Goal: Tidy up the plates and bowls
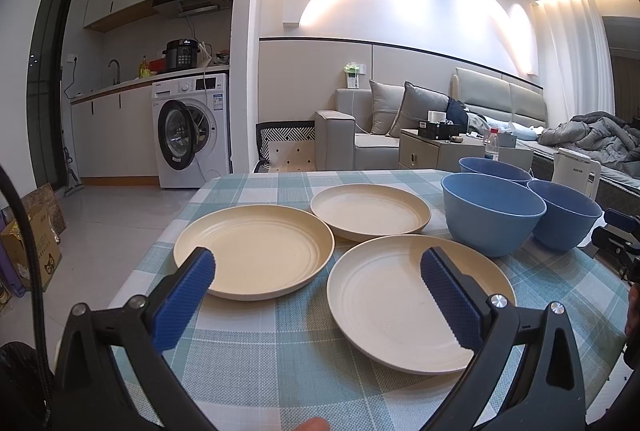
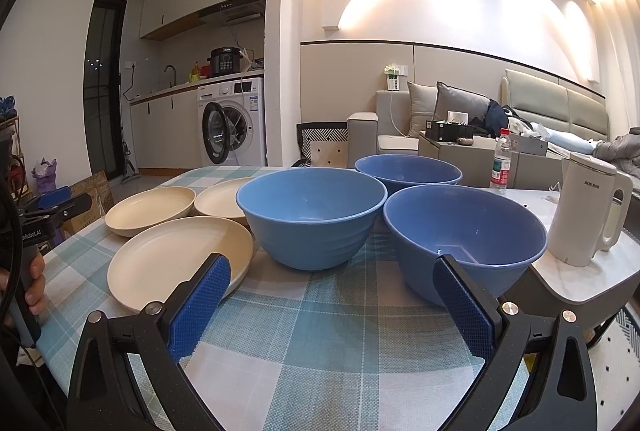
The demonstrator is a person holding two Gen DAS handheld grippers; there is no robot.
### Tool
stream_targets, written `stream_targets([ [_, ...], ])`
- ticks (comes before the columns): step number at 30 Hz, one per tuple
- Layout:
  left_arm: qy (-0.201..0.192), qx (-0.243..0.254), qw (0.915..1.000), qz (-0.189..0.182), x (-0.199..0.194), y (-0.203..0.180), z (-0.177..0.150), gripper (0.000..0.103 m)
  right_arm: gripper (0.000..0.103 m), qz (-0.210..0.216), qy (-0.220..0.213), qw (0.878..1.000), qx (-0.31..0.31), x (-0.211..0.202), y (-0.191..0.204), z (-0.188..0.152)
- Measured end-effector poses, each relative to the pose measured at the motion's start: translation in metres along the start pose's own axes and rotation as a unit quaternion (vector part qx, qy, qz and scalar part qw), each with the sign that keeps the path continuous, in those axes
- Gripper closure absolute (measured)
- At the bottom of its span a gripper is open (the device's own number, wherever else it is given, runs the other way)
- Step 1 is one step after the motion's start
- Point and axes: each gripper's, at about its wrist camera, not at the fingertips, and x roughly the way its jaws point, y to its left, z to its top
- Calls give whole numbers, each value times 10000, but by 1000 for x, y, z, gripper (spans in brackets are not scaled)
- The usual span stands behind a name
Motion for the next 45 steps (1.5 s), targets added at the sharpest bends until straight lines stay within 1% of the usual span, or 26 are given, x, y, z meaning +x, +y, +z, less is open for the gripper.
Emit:
stream_targets([
  [45,13,-12,10000,31,-1,1,-1,0,0,5,45,10000,-40,2,6,-6],
])
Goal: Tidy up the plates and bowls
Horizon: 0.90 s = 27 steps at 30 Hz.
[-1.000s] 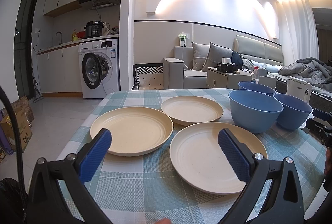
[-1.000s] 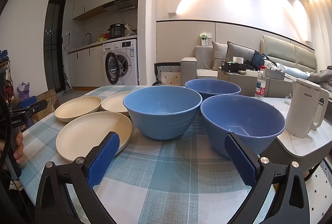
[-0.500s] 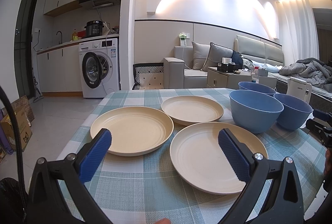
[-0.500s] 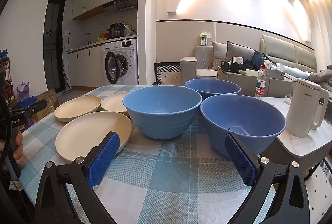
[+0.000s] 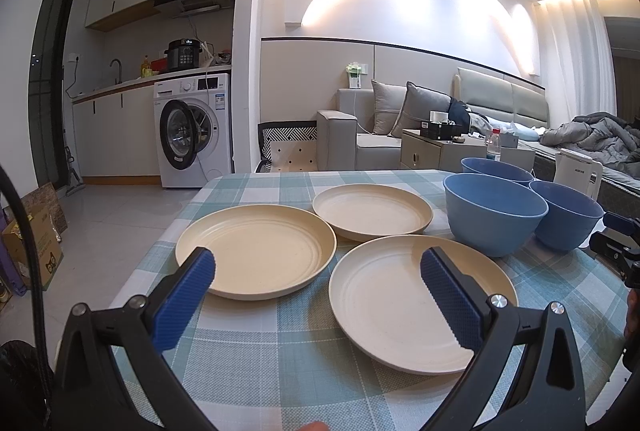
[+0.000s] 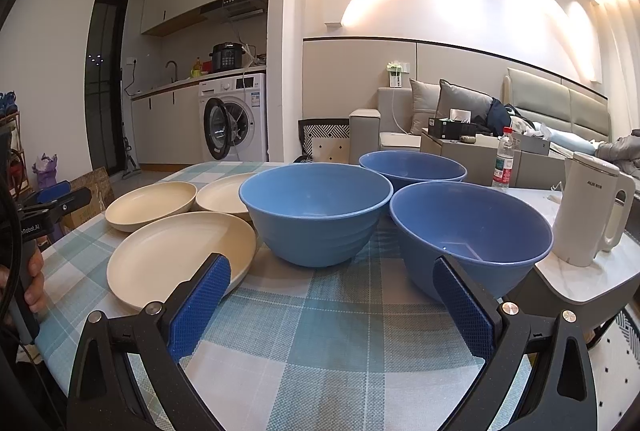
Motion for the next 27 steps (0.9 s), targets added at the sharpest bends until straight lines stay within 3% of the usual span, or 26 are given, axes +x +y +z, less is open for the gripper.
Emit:
stream_targets([
  [27,91,-99,9999,23,2,5,3,0,0,22,32,10000,-87,2,4,1],
])
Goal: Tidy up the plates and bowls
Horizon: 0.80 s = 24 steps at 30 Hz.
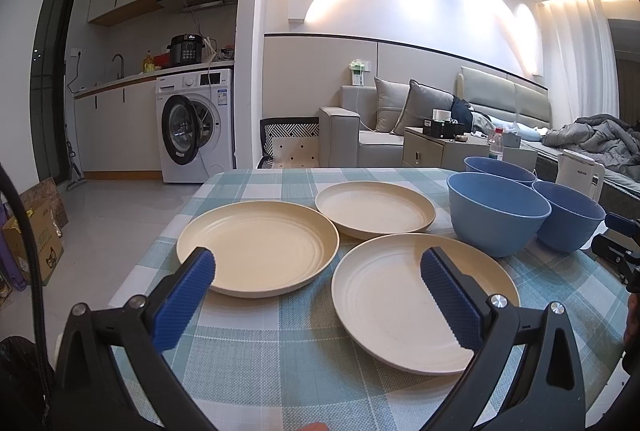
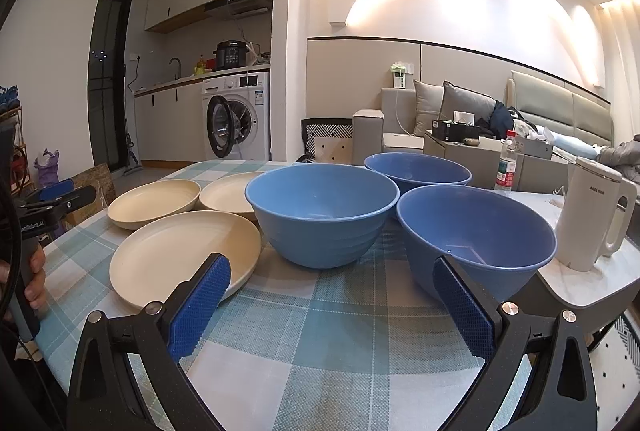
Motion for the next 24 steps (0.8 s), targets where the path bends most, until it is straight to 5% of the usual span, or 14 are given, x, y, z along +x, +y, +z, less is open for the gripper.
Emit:
stream_targets([
  [24,470,-173,9983,303,7,14,16,0,0,787,344,9962,-114,27,49,36],
])
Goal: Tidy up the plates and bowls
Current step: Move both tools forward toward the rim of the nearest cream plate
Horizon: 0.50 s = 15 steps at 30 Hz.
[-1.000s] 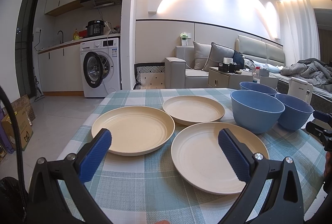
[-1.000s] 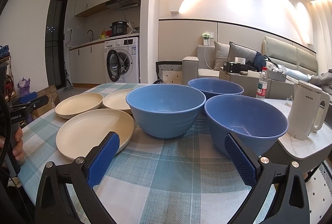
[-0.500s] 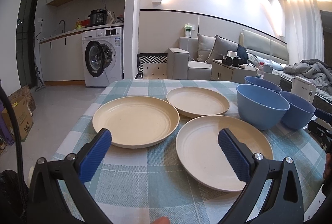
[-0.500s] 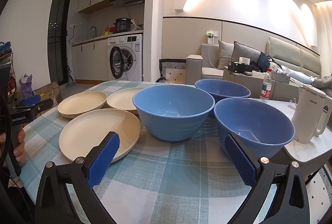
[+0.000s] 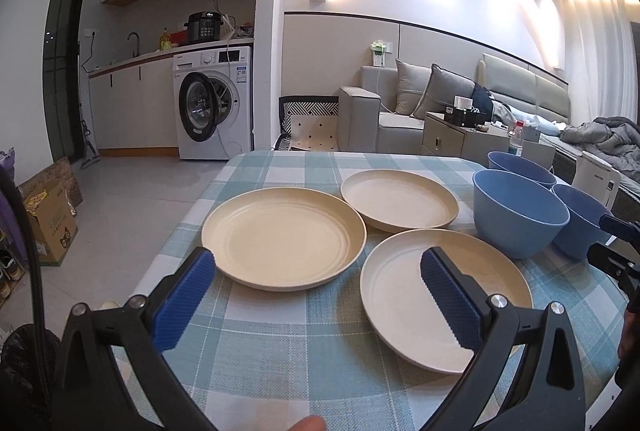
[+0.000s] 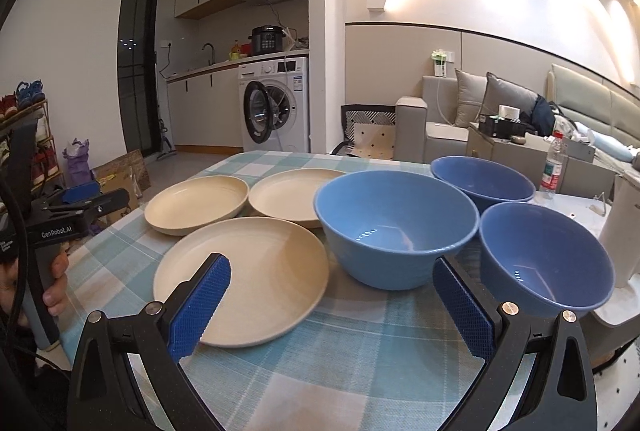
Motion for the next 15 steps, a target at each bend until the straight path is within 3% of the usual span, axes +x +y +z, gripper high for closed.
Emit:
stream_targets([
  [15,288,-67,9994,168,9,13,8,0,0,307,151,9993,-173,24,26,28],
])
